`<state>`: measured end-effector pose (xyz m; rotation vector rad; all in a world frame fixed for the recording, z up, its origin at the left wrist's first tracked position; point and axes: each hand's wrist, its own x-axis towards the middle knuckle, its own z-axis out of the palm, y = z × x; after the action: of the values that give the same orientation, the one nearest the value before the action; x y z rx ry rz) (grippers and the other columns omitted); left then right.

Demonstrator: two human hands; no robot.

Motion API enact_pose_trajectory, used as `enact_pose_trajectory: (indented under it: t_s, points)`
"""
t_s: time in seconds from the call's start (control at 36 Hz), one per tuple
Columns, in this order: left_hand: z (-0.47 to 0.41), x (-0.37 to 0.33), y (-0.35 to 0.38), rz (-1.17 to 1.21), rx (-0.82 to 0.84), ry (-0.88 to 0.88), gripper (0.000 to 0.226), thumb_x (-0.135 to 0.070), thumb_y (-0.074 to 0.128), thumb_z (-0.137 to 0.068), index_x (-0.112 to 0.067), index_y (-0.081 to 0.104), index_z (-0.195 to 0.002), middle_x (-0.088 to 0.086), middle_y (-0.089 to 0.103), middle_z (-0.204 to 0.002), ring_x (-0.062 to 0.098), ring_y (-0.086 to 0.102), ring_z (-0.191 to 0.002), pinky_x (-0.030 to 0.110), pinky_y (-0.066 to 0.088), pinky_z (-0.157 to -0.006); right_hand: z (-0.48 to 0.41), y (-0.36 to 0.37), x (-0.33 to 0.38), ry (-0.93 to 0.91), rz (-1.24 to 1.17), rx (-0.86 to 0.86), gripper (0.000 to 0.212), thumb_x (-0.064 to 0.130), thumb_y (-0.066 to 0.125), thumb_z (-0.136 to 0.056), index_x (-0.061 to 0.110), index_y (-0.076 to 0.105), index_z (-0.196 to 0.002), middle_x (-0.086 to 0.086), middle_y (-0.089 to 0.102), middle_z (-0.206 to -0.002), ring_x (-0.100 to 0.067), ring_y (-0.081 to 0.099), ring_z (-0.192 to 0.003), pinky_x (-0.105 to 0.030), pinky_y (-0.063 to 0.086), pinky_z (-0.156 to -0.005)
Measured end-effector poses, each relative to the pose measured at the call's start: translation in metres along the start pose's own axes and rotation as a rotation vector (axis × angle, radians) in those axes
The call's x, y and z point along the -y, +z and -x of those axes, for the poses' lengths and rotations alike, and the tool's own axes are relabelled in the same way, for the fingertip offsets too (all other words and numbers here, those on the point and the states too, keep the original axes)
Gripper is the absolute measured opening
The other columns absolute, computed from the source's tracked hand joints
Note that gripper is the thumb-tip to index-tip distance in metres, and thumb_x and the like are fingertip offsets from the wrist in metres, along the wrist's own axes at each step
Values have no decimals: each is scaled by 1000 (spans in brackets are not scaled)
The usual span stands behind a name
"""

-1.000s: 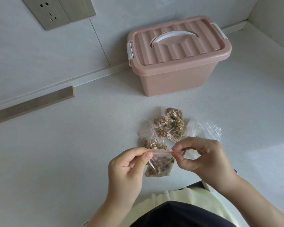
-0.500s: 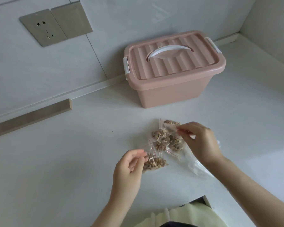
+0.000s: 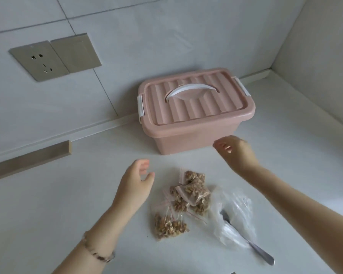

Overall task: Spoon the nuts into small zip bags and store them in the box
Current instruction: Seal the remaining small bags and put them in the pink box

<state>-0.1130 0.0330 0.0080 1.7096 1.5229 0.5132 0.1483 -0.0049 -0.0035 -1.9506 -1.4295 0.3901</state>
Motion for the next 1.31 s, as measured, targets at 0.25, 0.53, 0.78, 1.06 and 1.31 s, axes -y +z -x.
enact_pose_trajectory:
  t_s: [0.25,0.53,0.78,1.06,1.31]
  points:
    - [-127,-74,-3,-210,-107,-58,47,-27,50,-92,0,40,-130,23,46,-126,38,45,-116,39,40,-90,-133,-63,-20,198,219,-61,28,17,51,-89,4,62,-111,-22,56,-111,-36,49,-109,-35,40,-87]
    - [-170,-68,3,-108,-203,-106,27,-20,37,-98,4,48,-107,27,58,-100,39,55,-86,32,31,-64,-166,-58,-46,549,64,-1,34,20,35,-97,3,54,-119,-19,59,-117,-35,55,-107,-32,41,-79]
    - [-136,-53,-8,-12,-259,-85,32,-19,46,-95,-3,51,-122,21,59,-116,39,54,-106,32,33,-76,-123,-64,-52,496,134,42,39,31,36,-98,7,51,-72,-10,55,-75,-28,50,-73,-29,35,-63]
    - [-107,-38,-10,-68,-262,-59,36,-21,43,-96,-7,52,-129,20,59,-123,38,53,-113,37,40,-87,-74,-72,-52,563,106,-53,26,6,38,-88,12,56,-70,-8,55,-76,-31,50,-80,-30,36,-62]
    - [-109,-37,-13,-16,-250,-85,31,-14,37,-99,0,57,-118,25,61,-115,39,54,-101,30,32,-74,-15,-53,6,-234,330,164,36,38,65,-77,14,68,-104,-3,60,-106,-27,56,-104,-39,45,-91]
